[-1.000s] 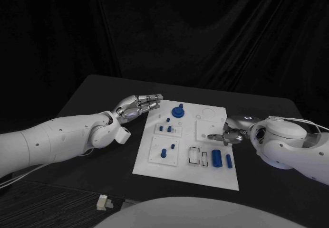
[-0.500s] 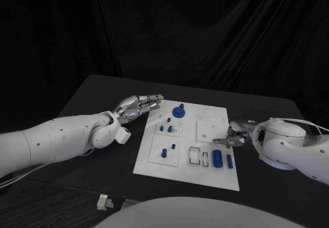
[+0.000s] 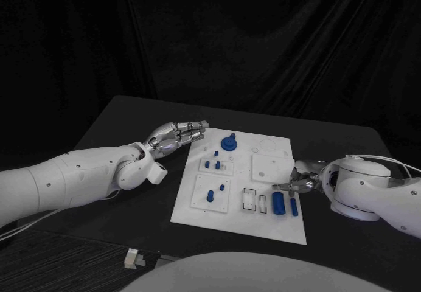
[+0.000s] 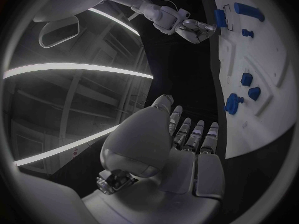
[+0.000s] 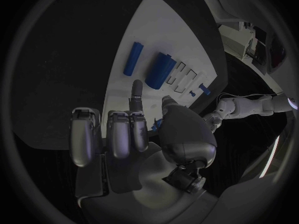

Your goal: Assemble the parts on the task board

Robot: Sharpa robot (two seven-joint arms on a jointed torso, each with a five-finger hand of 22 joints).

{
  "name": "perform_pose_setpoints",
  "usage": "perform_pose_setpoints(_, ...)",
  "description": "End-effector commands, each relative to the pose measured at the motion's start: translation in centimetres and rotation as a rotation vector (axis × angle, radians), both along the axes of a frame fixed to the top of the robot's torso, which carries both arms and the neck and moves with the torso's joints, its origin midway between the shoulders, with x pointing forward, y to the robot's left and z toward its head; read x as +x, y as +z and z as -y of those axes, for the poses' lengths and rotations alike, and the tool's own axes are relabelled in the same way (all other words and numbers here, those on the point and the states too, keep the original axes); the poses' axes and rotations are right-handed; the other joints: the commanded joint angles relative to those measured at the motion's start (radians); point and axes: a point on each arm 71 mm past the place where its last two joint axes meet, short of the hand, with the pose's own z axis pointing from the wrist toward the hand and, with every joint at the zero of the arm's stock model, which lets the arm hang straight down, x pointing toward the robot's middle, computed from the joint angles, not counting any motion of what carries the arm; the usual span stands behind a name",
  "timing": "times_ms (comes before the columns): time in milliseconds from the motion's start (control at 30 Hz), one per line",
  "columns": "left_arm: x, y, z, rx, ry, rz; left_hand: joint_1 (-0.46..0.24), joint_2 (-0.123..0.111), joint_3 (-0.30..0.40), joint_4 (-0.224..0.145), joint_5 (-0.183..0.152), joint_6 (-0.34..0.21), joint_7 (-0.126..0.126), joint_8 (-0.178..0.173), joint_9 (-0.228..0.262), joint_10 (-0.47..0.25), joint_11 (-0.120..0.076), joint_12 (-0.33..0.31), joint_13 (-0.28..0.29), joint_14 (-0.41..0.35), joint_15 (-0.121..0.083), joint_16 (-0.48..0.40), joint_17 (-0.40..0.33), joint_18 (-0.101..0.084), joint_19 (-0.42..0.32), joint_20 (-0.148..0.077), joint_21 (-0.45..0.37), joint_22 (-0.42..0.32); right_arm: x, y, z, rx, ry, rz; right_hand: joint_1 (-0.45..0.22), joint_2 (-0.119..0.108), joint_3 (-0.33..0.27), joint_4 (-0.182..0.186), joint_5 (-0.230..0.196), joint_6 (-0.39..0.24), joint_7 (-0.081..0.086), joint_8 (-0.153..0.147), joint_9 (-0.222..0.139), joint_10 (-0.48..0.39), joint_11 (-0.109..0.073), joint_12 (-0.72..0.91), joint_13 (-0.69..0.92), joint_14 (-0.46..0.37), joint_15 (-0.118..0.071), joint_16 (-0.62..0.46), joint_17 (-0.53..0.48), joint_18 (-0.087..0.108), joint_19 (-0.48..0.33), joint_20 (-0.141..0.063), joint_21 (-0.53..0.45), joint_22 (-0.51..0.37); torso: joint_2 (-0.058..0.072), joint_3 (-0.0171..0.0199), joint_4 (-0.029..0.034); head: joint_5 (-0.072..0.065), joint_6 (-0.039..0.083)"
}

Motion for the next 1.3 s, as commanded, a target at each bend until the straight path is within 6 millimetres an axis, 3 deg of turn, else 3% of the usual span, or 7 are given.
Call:
perform_pose_setpoints(33, -0.1, 0.6, 0.0, -0.072, 0.001, 0.064, -0.003, -0.001, 0.005, -0.003, 0.006, -0.007, -0.003, 0.004, 0.0, -0.004, 0.004, -0.002, -0.001, -0.002, 0.004, 0.003, 0.001, -0.017, 0.004, 0.003, 0.0, -0.001, -0.3, -0.4, 0.1, -0.006, -0.03, -0.041, 0.009, 0.0, -0.005, 0.001, -0.004, -0.01, 0.001, -0.006, 0.005, 0.105, 0.007, 0.002, 0.263, 0.106, 0.009, 0.003, 0.263, -0.009, 0.079, 0.007, 0.001, 0.244, 0.001, 0.0, -0.0006, 0.0, 0.0)
perform_pose_setpoints(367, 0.0, 0.6, 0.0, -0.071, 0.0, 0.063, -0.003, -0.001, 0.008, -0.003, 0.006, -0.007, -0.003, 0.004, 0.0, -0.004, 0.006, -0.001, 0.0, -0.001, 0.004, 0.004, 0.001, -0.017, 0.004, 0.003, 0.0, -0.001, -0.6, -0.9, -0.3, 0.004, -0.029, -0.066, 0.027, 0.0, -0.015, 0.0, -0.004, -0.041, 0.008, -0.013, 0.029, 0.105, 0.012, 0.002, 0.263, 0.106, 0.016, 0.003, 0.263, -0.007, 0.075, 0.013, -0.006, 0.242, 0.001, 0.0001, -0.0005, -0.001, 0.0)
perform_pose_setpoints(1133, 0.0, 0.5, 0.1, -0.069, -0.005, 0.055, -0.004, -0.001, 0.011, -0.003, 0.006, -0.007, -0.003, 0.004, 0.0, -0.003, 0.007, 0.0, 0.0, -0.001, 0.005, 0.005, 0.002, -0.017, 0.004, 0.003, 0.0, -0.001, -1.2, -2.5, -1.0, -0.014, 0.001, -0.143, 0.043, -0.024, -0.045, 0.006, 0.005, -0.186, 0.032, 0.03, 0.169, 0.105, 0.032, 0.002, 0.263, 0.106, 0.034, 0.003, 0.263, -0.001, 0.063, 0.032, -0.026, 0.234, 0.001, 0.0002, -0.0001, 0.0, 0.0)
perform_pose_setpoints(1267, 0.0, 0.5, 0.1, -0.068, -0.006, 0.053, -0.004, -0.001, 0.011, -0.003, 0.006, -0.007, -0.003, 0.004, 0.0, -0.003, 0.007, 0.0, 0.0, -0.001, 0.005, 0.005, 0.002, -0.017, 0.004, 0.003, 0.0, -0.001, -1.3, -2.7, -1.1, -0.018, 0.004, -0.152, 0.065, -0.023, -0.041, 0.003, 0.039, -0.214, 0.035, 0.048, 0.205, 0.105, 0.035, 0.002, 0.263, 0.106, 0.037, 0.003, 0.263, 0.001, 0.061, 0.035, -0.031, 0.232, 0.001, 0.0001, -0.0006, 0.001, 0.0)
perform_pose_setpoints(1300, 0.0, 0.5, 0.1, -0.068, -0.006, 0.053, -0.004, -0.001, 0.011, -0.003, 0.006, -0.007, -0.003, 0.004, 0.0, -0.003, 0.007, 0.0, 0.0, -0.001, 0.005, 0.005, 0.002, -0.017, 0.004, 0.003, 0.0, -0.001, -1.3, -2.8, -1.1, -0.017, 0.004, -0.153, 0.077, -0.022, -0.04, 0.0, 0.075, -0.225, 0.036, 0.056, 0.221, 0.105, 0.036, 0.002, 0.263, 0.106, 0.038, 0.003, 0.263, 0.001, 0.06, 0.036, -0.032, 0.232, 0.001, 0.0001, -0.0007, 0.001, 0.0)
